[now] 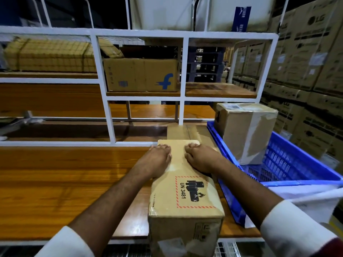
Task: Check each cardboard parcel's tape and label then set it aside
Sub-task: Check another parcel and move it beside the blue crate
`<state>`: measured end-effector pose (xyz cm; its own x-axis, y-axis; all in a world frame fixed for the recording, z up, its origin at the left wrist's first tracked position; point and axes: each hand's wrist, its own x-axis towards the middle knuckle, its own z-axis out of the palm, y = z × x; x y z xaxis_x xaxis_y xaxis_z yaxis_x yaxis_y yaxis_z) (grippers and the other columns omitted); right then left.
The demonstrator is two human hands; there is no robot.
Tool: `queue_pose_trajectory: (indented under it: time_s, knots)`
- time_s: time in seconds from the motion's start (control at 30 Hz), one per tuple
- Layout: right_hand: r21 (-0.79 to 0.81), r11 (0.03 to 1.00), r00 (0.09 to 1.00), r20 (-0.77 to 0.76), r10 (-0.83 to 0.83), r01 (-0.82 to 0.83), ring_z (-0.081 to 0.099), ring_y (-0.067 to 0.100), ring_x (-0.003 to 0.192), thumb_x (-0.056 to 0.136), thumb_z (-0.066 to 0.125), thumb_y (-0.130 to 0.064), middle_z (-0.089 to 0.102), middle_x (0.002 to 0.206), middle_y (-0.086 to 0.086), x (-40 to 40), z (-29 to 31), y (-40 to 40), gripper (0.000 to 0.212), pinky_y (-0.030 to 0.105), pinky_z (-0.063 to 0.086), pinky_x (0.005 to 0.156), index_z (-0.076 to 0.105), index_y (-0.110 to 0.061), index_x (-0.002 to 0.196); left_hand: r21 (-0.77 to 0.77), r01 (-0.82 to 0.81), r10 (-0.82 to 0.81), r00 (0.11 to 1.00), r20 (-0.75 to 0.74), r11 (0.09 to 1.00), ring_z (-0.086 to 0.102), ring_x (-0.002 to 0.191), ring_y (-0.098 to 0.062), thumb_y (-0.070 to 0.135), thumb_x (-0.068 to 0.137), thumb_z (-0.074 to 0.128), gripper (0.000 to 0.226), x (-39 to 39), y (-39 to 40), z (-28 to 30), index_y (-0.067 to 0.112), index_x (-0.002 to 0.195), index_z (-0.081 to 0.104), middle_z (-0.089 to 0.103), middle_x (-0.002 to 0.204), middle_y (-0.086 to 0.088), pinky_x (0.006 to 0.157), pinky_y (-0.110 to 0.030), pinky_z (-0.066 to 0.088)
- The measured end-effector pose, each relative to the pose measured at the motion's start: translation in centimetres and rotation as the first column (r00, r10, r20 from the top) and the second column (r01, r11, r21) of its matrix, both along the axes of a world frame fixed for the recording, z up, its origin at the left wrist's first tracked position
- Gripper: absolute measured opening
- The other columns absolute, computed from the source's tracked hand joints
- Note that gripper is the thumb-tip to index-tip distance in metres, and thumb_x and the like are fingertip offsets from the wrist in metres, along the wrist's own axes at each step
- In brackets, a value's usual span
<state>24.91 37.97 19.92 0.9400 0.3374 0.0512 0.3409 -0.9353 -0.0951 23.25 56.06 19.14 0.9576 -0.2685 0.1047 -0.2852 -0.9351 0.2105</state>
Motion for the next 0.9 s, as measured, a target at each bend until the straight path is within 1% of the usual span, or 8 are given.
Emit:
queue_pose_trajectory:
  time_s: [0.07,0.13,0.3,0.47,0.53,0.6,0.77,0.9]
  knots:
    - [-0.031,0.998,0.998,-0.029,0.060,-0.061,0.050,0.021,0.129,0.104,0.035,-0.037,0.048,0.148,0.004,-0.7,0.2,0.6,0.047,0.039,0.041,0.108,0.043,-0.020,0.146,-0.016,0.018,-0.019,1.000,-0.016,1.000,0.045,0.132,-0.018,0.030,0.104,0.041,0.033,-0.8,-0.2,0.4,0.022,0.134,0.052,0.051,0.142,0.000,0.115,-0.039,0.030]
    - [-0.062,0.993,0.994,-0.028,0.102,-0.104,0.048,0.023,0.132,0.103,0.034,-0.034,0.045,0.151,0.006,-1.2,-0.1,1.2,0.047,0.041,0.040,0.110,0.042,-0.019,0.147,-0.037,0.055,-0.056,0.998,-0.031,0.998,0.049,0.128,-0.017,0.030,0.104,0.040,0.037,-1.9,-0.4,0.3,0.024,0.139,0.050,0.052,0.142,0.000,0.110,-0.037,0.040]
    - [0.000,0.995,0.994,0.036,0.104,-0.104,0.029,0.019,0.146,0.105,0.028,-0.032,0.030,0.160,0.006,-2.0,-1.7,1.3,0.052,0.033,0.024,0.118,0.030,-0.014,0.153,0.014,0.084,-0.084,0.996,0.009,0.996,0.021,0.148,-0.013,0.034,0.106,0.031,0.049,-2.6,-0.4,-0.7,0.023,0.154,0.028,0.027,0.160,0.001,0.119,-0.031,0.015]
    - [-0.004,0.998,0.998,-0.001,0.056,-0.056,0.039,0.021,0.140,0.104,0.031,-0.035,0.038,0.156,0.004,-2.7,-0.8,0.5,0.050,0.037,0.032,0.115,0.036,-0.017,0.151,0.008,0.031,-0.030,0.999,-0.027,0.999,0.023,0.147,-0.017,0.033,0.105,0.035,0.048,-3.4,-0.4,0.1,0.022,0.151,0.034,0.032,0.158,0.001,0.121,-0.037,0.015]
    - [-0.043,0.999,1.000,-0.002,-0.003,0.003,0.052,0.022,0.124,0.103,0.034,-0.037,0.052,0.144,0.005,-3.1,-0.4,-0.2,0.044,0.038,0.044,0.102,0.048,-0.019,0.141,-0.001,0.006,-0.006,1.000,-0.024,1.000,0.027,0.145,-0.019,0.032,0.105,0.038,0.047,-4.1,0.2,0.3,0.020,0.150,0.037,0.034,0.157,0.000,0.119,-0.037,0.022]
    - [-0.049,0.998,1.000,-0.007,-0.029,0.028,0.056,0.023,0.113,0.103,0.033,-0.036,0.056,0.137,0.005,-3.6,-0.6,-0.6,0.041,0.036,0.045,0.090,0.052,-0.019,0.134,-0.013,0.013,-0.014,0.999,-0.029,1.000,0.023,0.147,-0.017,0.032,0.105,0.036,0.049,-5.1,0.6,0.0,0.019,0.152,0.033,0.027,0.160,0.001,0.118,-0.033,0.019]
    - [-0.042,0.999,0.999,0.033,0.001,0.001,0.038,0.025,0.139,0.105,0.028,-0.033,0.036,0.155,0.008,-4.9,-1.3,-0.5,0.049,0.036,0.032,0.112,0.034,-0.013,0.150,-0.024,0.008,-0.009,0.999,-0.041,1.000,0.015,0.149,-0.014,0.033,0.107,0.030,0.050,-6.0,0.8,-0.4,0.021,0.155,0.025,0.020,0.163,0.002,0.118,-0.030,0.011]
    - [-0.063,0.998,0.999,0.042,0.007,-0.004,0.055,0.023,0.118,0.104,0.032,-0.036,0.054,0.140,0.006,-5.6,-0.3,-0.3,0.042,0.036,0.046,0.095,0.049,-0.017,0.138,0.021,-0.011,0.012,0.999,-0.049,1.000,0.020,0.148,-0.018,0.033,0.106,0.035,0.050,-6.8,0.0,0.5,0.020,0.153,0.028,0.024,0.161,0.000,0.119,-0.036,0.016]
